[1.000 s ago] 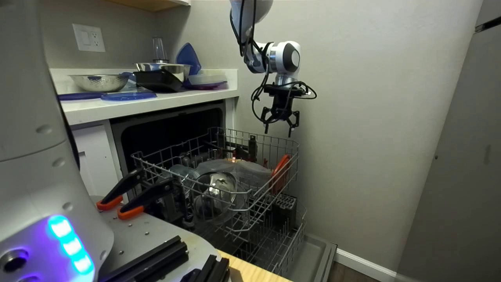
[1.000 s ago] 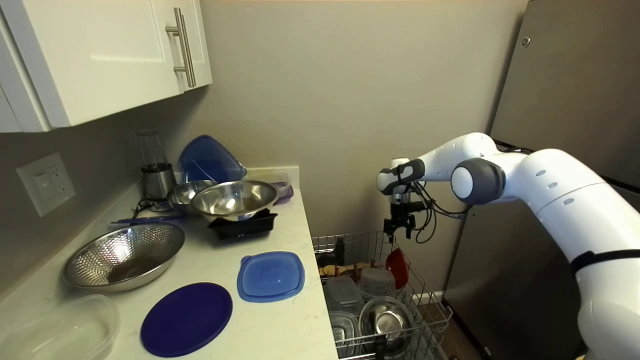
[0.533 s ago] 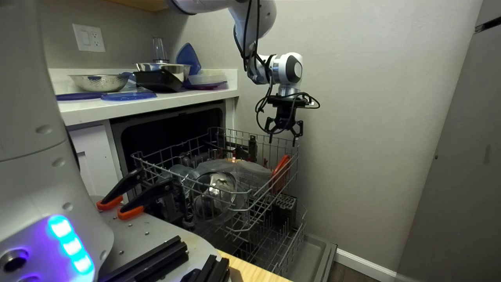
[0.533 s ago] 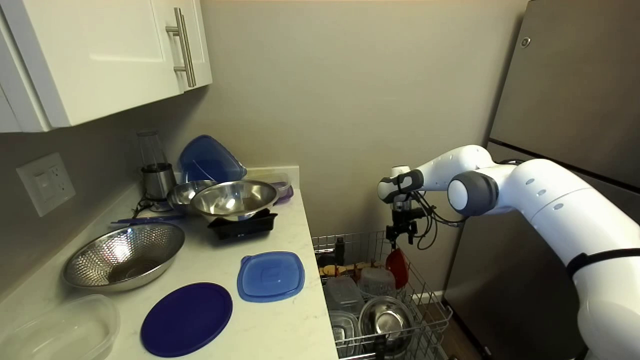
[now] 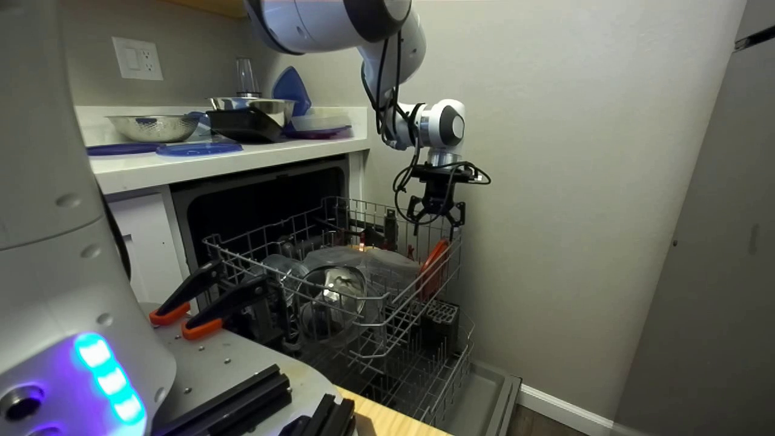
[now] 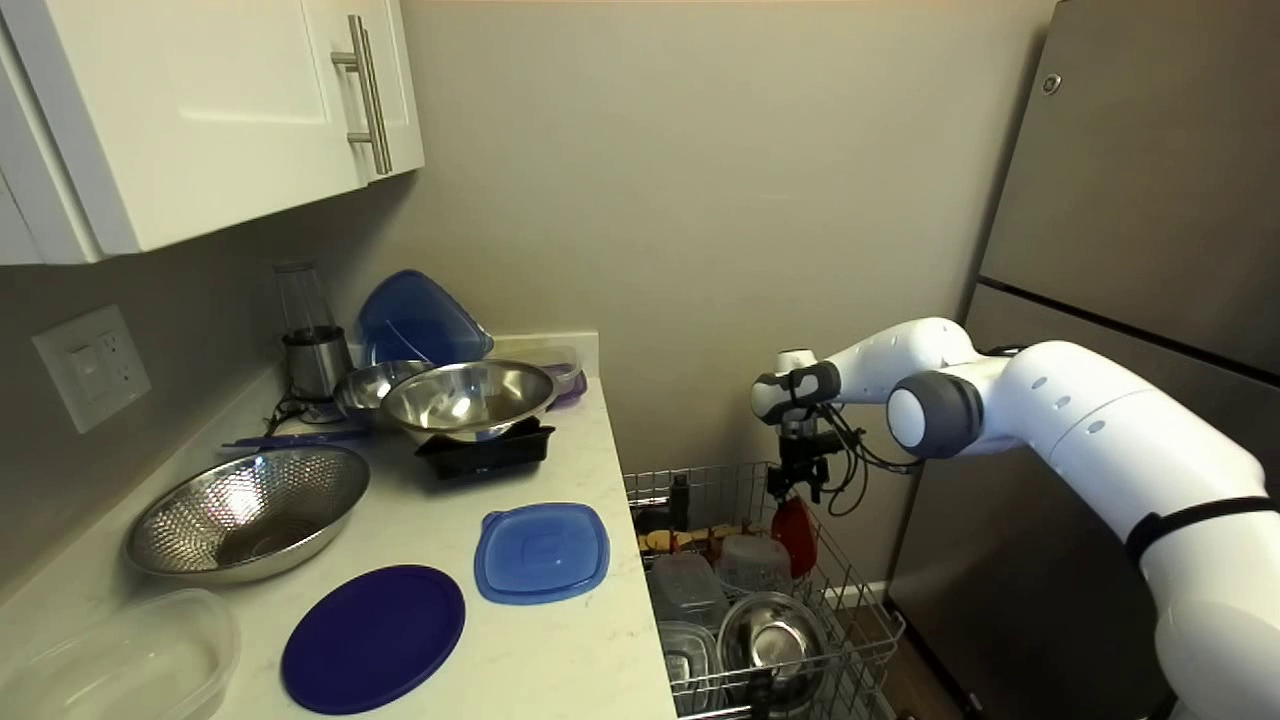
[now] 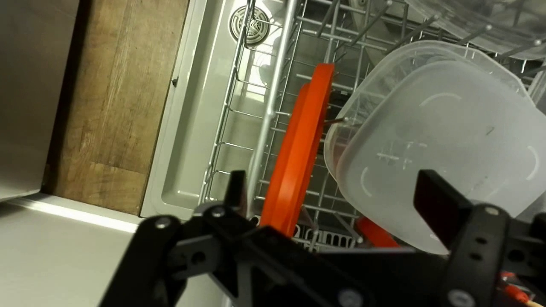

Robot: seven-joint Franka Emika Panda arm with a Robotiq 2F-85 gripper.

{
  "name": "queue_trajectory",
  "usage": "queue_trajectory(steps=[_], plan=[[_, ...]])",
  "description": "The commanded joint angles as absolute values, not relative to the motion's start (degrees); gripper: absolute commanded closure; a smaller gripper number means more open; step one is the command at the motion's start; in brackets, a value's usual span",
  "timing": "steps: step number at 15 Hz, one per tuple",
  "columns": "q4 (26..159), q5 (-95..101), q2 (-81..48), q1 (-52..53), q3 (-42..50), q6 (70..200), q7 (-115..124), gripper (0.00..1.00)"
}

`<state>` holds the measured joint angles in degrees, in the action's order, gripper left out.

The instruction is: Remove the red lid from the dishwasher and place it on the counter.

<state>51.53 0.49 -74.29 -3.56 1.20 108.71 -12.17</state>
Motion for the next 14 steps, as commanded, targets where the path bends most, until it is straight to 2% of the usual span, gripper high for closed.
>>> queue_trajectory(steps=[1, 14], plan=[[49.5, 0.1, -76.2, -3.6, 1.2, 109.6, -11.2, 0.0], [48.7, -3.3, -75.7, -3.9, -0.5, 112.1, -9.5, 0.0]])
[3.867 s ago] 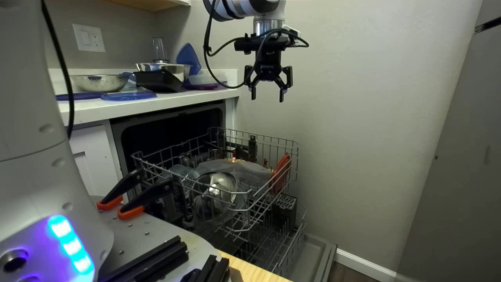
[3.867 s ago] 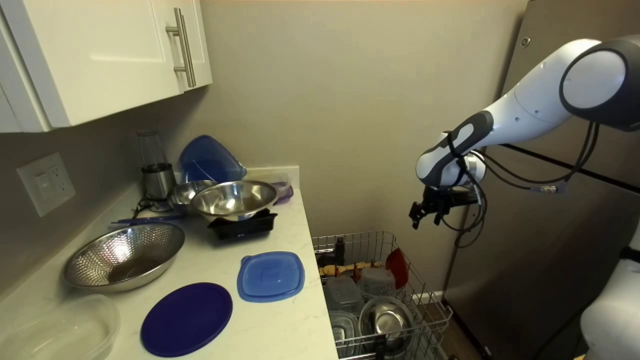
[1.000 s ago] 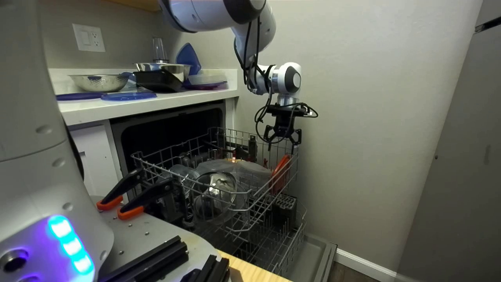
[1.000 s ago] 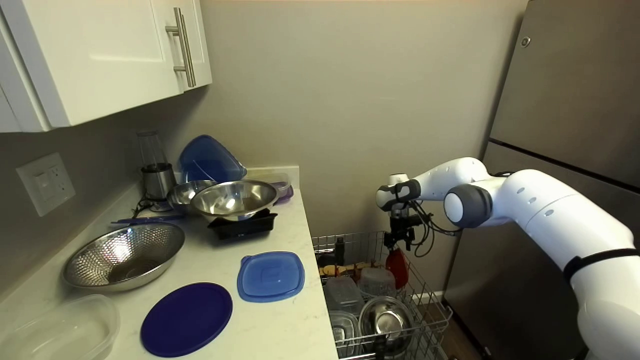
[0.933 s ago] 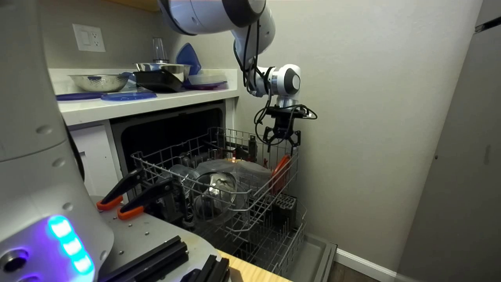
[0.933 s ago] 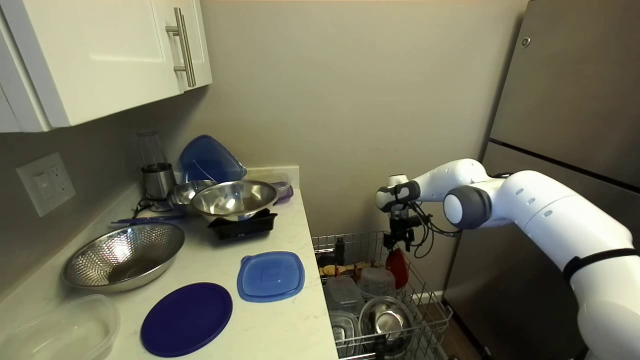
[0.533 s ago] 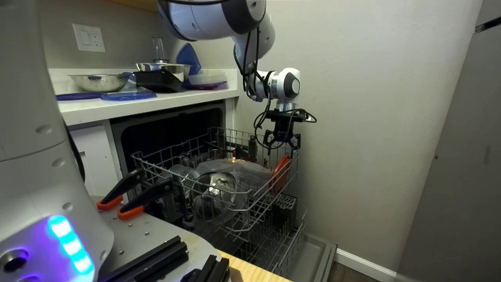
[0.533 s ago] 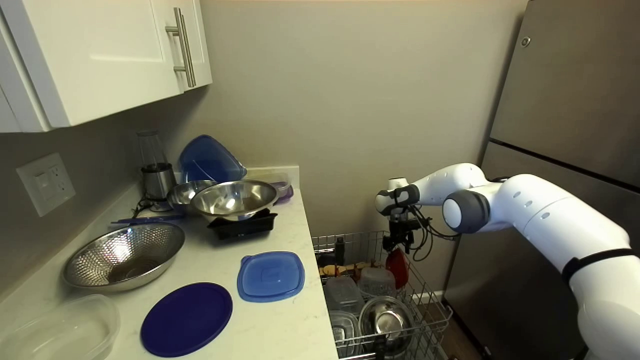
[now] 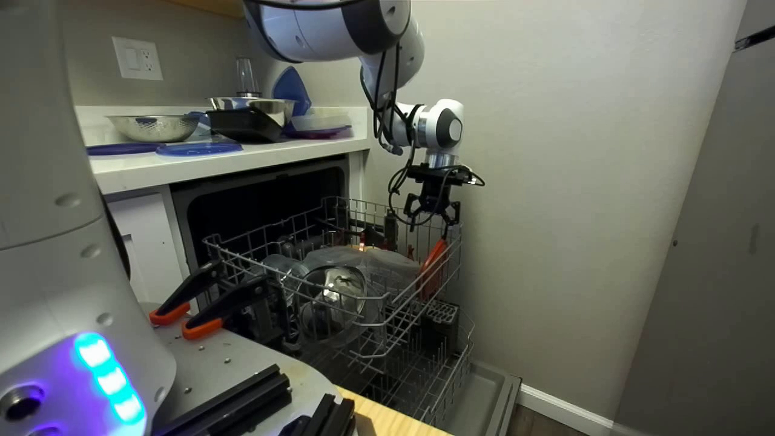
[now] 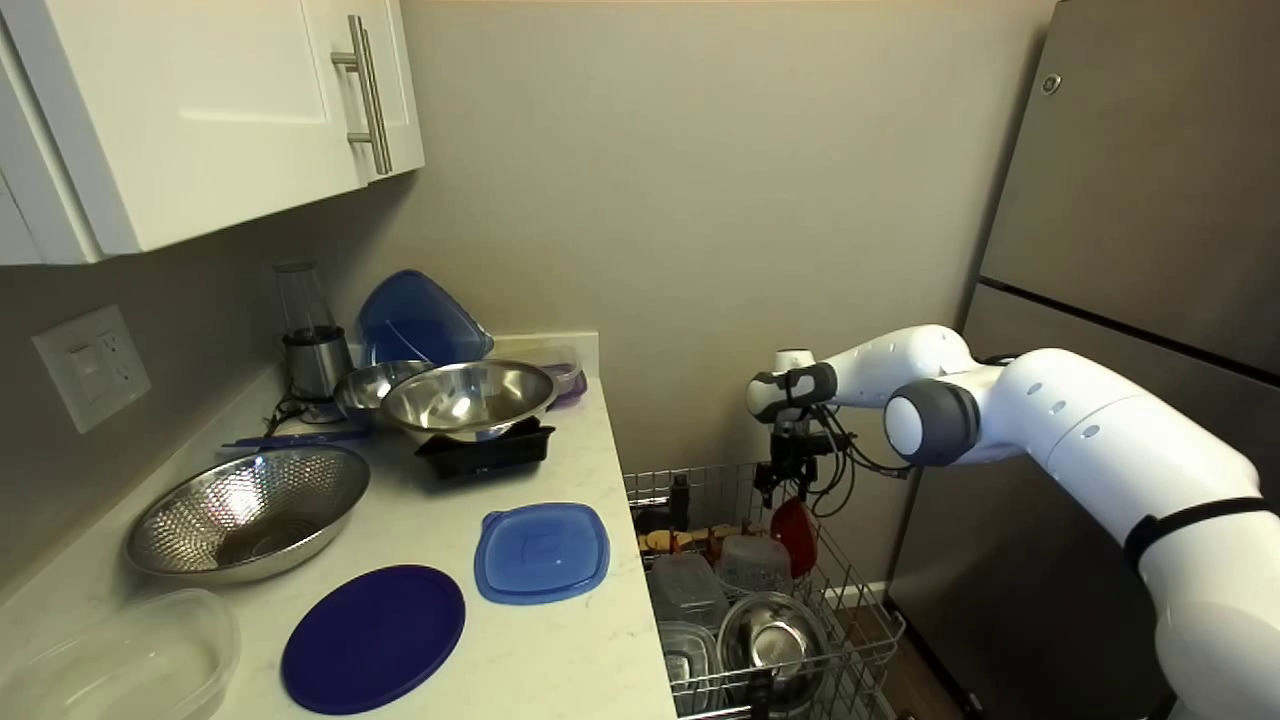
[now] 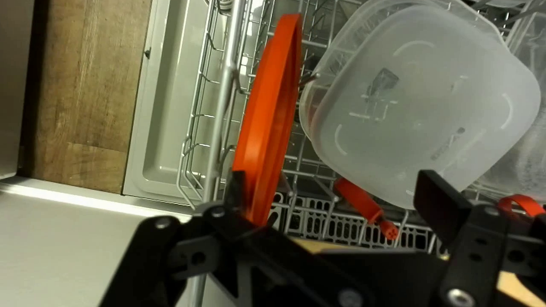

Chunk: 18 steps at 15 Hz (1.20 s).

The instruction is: Remove the red lid from the dishwasher and place it on the counter.

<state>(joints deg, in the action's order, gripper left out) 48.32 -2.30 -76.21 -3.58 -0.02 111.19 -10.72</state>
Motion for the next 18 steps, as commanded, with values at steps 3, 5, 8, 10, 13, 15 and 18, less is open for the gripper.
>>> queue_trajectory(steps=[3, 5, 8, 10, 13, 15, 18], plan=[[49.0, -3.2, -75.9, -3.9, -0.2, 112.6, -8.8, 0.0], [49.4, -3.1, -75.7, -3.8, 0.0, 113.0, -8.2, 0.0], [49.7, -2.7, -75.5, -3.6, 0.4, 113.7, -7.4, 0.0], [49.9, -2.5, -75.4, -3.5, 0.7, 114.4, -7.0, 0.0], [49.8, -2.5, -75.7, -3.5, 0.9, 114.4, -7.0, 0.0], [49.9, -2.5, -76.0, -3.5, 1.1, 114.4, -7.0, 0.0], [49.8, -2.7, -76.5, -3.6, 1.2, 114.3, -7.0, 0.0]])
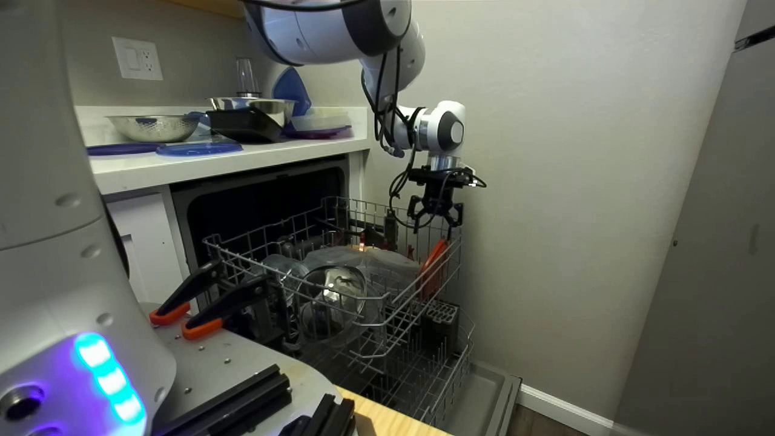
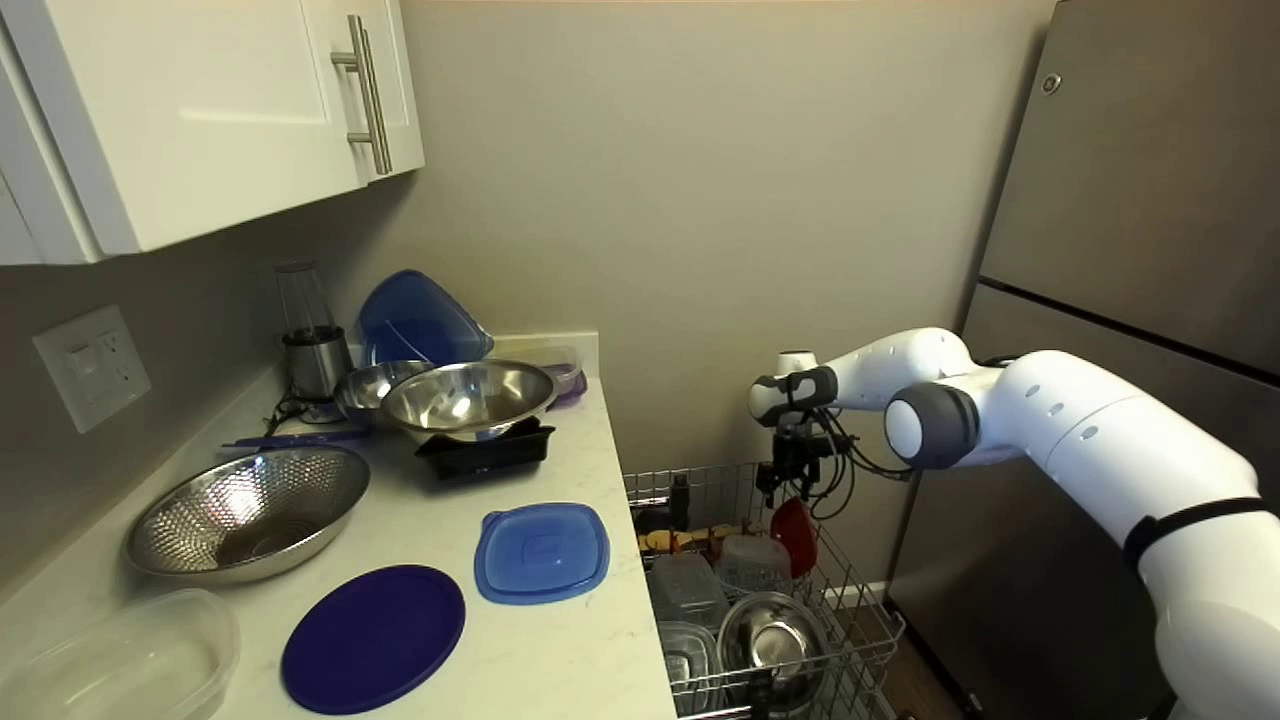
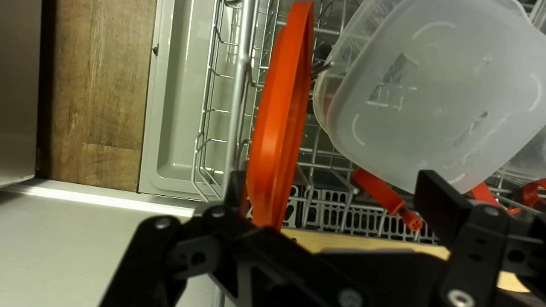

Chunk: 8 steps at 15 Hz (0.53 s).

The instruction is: Remove the red lid from the dishwasher and place it on the counter.

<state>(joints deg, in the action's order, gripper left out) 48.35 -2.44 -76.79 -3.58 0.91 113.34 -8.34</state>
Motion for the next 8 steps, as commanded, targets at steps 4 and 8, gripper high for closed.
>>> queue_trajectory(steps=[4, 8], plan=[[49.4, -2.7, -77.2, -3.6, 1.1, 113.9, -7.2, 0.0], [49.1, -3.0, -77.5, -3.7, 0.7, 113.8, -7.7, 0.25]])
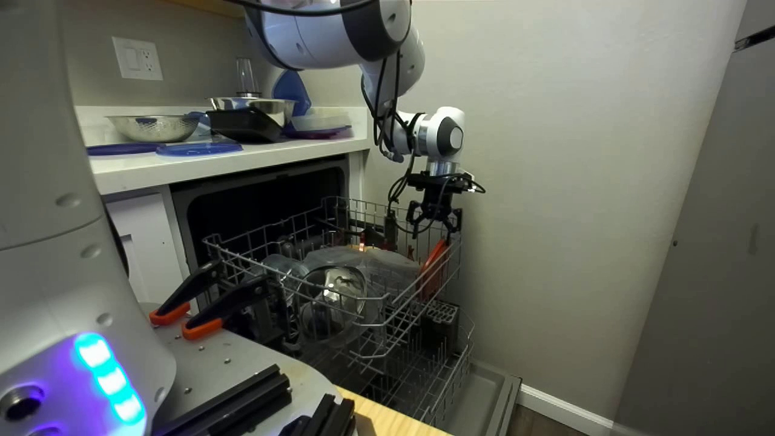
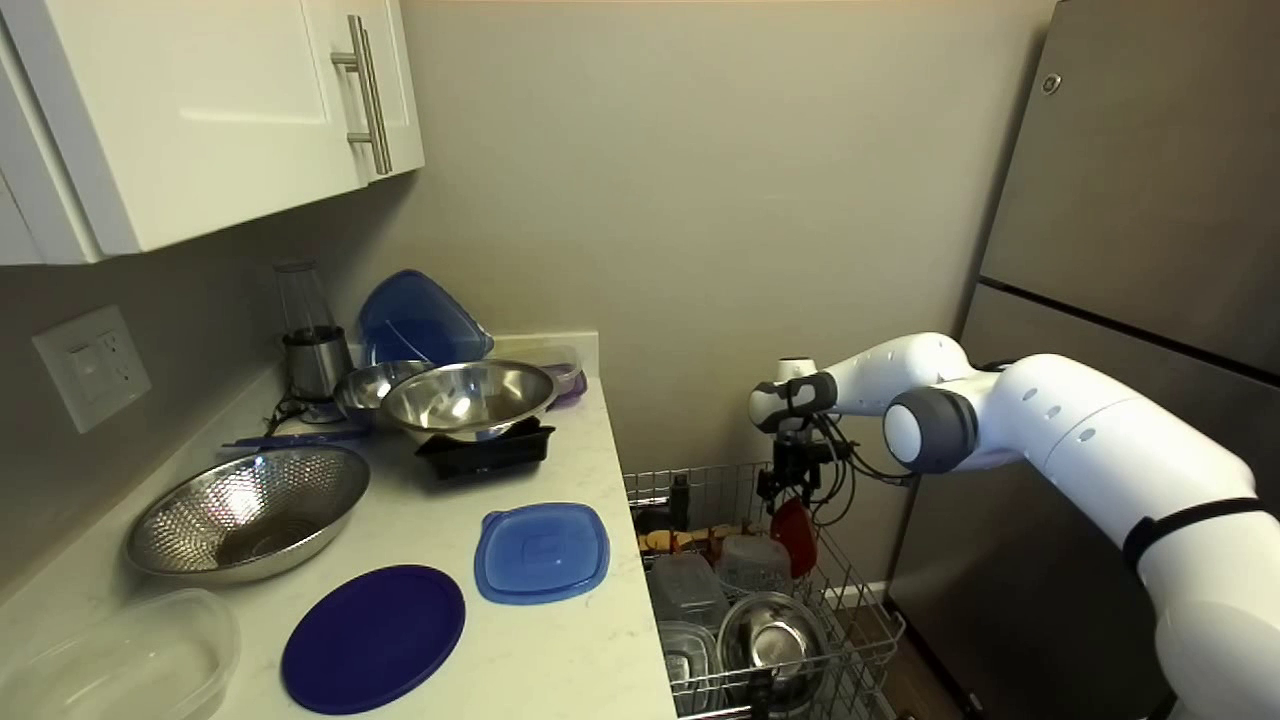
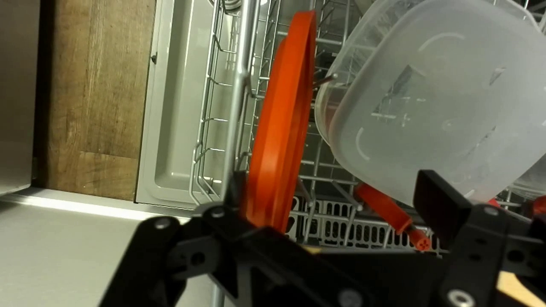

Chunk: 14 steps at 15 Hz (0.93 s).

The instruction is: Remove the red lid from the dishwasher and place it on the counter.

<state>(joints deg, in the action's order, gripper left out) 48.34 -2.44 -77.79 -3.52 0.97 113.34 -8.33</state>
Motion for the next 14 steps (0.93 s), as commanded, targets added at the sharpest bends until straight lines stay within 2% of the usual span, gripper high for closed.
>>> queue_trajectory(steps=[1, 11, 12, 13, 14], plan=[[49.1, -3.0, -77.4, -3.8, 0.7, 113.8, -7.7, 0.27], [49.0, -2.9, -77.0, -3.9, 1.1, 114.2, -7.4, 0.92], [49.1, -2.9, -77.0, -3.9, 1.1, 114.2, -7.4, 0.98], [49.2, -2.8, -76.9, -3.9, 1.3, 114.4, -7.3, 0.99], [49.3, -2.8, -76.8, -3.8, 1.5, 114.4, -7.1, 0.95]])
